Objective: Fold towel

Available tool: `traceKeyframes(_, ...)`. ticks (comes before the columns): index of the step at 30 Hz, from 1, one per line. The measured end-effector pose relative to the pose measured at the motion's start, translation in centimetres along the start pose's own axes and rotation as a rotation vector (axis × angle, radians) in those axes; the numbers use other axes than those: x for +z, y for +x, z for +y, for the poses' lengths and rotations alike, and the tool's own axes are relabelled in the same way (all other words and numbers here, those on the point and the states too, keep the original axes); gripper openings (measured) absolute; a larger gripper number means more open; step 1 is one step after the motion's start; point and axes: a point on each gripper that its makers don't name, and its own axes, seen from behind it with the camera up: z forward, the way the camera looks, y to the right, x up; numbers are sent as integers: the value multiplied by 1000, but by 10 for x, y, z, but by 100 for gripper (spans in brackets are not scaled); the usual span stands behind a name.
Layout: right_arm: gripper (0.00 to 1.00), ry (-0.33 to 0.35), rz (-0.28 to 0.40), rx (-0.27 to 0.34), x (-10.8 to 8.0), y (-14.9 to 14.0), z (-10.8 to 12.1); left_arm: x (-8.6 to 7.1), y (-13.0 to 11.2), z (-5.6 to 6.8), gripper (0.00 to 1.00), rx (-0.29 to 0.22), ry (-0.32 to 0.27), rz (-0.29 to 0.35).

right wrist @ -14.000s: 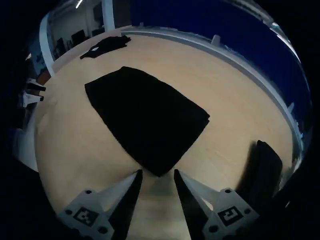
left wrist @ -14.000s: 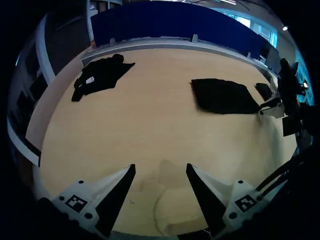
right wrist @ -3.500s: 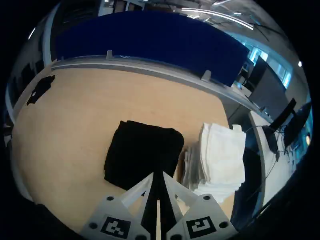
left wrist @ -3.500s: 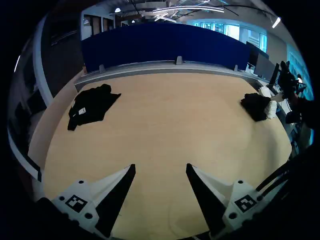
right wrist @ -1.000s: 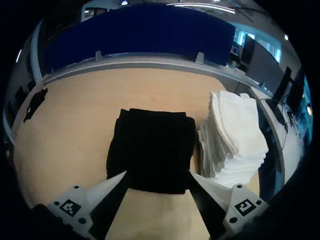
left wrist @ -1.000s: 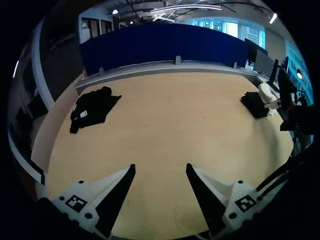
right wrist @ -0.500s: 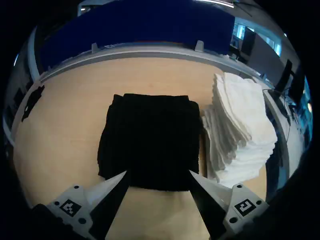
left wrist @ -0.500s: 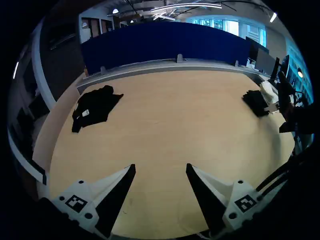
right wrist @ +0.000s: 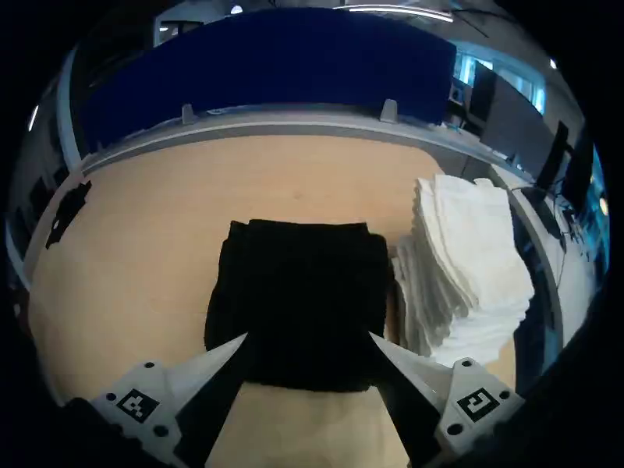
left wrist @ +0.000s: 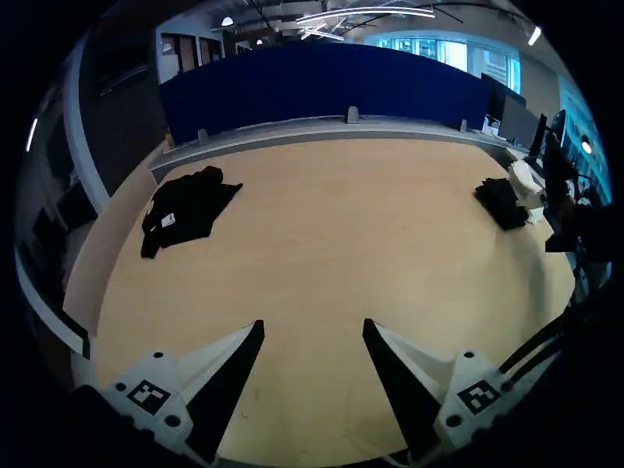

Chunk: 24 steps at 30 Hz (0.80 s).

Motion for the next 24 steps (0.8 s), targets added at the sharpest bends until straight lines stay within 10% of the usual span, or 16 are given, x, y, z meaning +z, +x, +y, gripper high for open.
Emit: traceKeyframes(24, 100, 4, 1, 10, 64, 58, -5, -5, -6, -15, 94, -9, 46, -22)
